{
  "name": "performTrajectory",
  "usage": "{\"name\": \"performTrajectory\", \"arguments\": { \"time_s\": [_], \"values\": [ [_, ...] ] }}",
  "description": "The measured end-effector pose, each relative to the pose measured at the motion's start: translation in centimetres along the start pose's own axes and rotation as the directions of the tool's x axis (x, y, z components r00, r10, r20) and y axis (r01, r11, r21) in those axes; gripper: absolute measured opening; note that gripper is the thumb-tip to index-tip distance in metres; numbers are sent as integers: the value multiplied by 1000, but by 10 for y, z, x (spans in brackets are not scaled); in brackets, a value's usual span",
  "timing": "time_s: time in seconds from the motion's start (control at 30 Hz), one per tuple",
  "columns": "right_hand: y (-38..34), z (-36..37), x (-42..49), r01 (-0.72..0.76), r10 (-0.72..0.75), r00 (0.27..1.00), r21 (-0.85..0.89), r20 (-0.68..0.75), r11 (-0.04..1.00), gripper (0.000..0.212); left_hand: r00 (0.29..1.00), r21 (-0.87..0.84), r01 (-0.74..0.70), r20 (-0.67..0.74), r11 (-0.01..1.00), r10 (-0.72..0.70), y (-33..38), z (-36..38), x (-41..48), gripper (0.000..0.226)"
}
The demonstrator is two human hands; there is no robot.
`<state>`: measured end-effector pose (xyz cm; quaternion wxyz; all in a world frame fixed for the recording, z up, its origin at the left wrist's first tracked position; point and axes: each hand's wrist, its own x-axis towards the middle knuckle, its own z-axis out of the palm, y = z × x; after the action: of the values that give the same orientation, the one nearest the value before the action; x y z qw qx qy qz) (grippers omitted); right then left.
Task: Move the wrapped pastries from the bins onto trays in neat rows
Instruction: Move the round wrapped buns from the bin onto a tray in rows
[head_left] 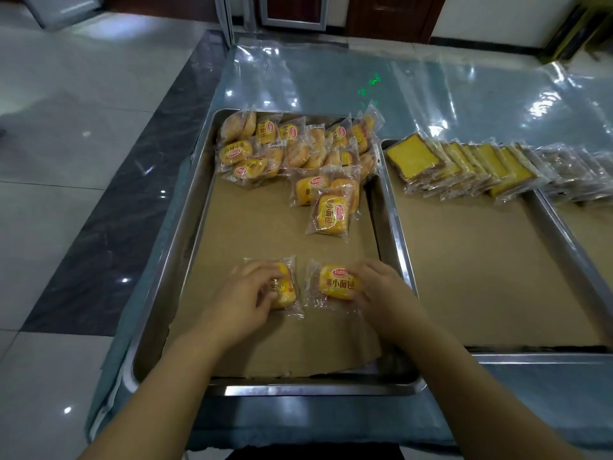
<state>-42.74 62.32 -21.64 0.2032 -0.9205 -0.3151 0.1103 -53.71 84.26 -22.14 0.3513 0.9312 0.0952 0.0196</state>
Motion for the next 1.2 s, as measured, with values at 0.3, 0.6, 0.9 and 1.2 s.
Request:
{"name": "performTrajectory", "arguments": {
  "time_s": [0.3,0.6,0.9,1.2],
  "values": [
    [0,13,0,42,-38,986,-21,163,999,48,975,166,108,178,980,-137,-7,-12,2,41],
    [3,6,-18,-11,18,994,-57,110,998,40,996,333,84,-11,939,-85,4,19,0,46],
    [5,7,-30,-31,36,995,-59,88,998,38,998,249,-8,62,968,-7,4,13,11,8],
    [3,6,-39,-11,19,995,-75,96,997,40,967,-69,-109,223,992,122,9,15,-7,41]
  ]
}}
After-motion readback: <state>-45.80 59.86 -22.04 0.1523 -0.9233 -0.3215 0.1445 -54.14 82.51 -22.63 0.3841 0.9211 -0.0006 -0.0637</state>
